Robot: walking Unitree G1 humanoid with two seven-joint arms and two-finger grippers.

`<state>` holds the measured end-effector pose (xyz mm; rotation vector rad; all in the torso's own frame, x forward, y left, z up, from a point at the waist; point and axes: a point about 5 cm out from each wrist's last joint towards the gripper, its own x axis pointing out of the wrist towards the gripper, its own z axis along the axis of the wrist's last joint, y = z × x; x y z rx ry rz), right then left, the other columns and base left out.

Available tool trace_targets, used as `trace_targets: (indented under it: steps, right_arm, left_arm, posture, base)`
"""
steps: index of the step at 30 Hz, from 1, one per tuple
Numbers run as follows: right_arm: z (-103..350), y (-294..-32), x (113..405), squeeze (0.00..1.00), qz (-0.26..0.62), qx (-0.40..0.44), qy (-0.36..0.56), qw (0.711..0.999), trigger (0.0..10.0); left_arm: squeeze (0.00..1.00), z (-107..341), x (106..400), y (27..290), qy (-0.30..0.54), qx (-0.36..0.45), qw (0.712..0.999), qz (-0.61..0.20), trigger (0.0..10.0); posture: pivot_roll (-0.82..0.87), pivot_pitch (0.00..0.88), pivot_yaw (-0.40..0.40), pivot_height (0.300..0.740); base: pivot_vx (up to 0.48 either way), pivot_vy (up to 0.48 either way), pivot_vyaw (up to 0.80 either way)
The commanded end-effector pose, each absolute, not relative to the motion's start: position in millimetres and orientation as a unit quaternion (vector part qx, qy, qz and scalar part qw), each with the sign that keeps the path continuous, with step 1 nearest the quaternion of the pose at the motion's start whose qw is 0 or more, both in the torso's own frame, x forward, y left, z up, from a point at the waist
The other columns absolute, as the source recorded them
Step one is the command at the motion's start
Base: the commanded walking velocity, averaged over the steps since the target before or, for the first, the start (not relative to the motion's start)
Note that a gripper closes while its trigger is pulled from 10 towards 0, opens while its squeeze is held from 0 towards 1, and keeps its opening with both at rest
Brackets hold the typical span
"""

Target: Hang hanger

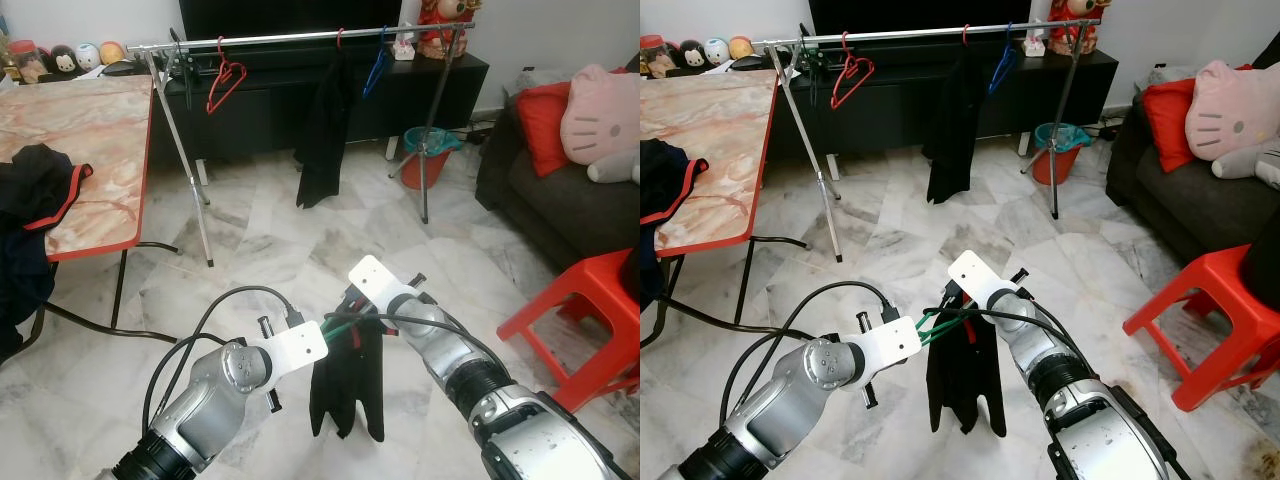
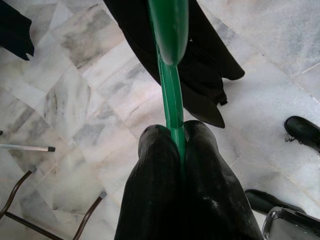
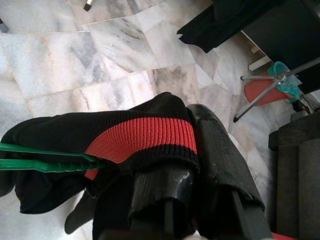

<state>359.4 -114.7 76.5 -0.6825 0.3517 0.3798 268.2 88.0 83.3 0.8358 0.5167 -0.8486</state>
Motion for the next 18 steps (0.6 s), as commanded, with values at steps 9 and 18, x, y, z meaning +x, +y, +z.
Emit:
trace_targets:
  steps: [9, 18]
  right_arm:
    - [126.4, -112.2, 382.1, 0.0, 0.154, -0.293, 0.089, 0.939, 10.0]
    - [102.3, -110.2, 371.3, 0.0, 0.112, -0.232, 0.131, 0.957, 10.0]
  left_arm:
    - [0.0, 51.2, 251.4, 100.2, 0.323, 0.387, 0.762, -0.406, 10.0]
    - [0.0, 70.3, 284.9, 103.0, 0.265, 0.331, 0.866, -0.265, 10.0]
  posture:
    - [0.11, 0.0, -0.073, 0.74]
    - [0.11, 0.0, -0.079, 0.74]
  base:
    - [0.0, 0.0, 0.0]
    - [0.0, 0.0, 0.0]
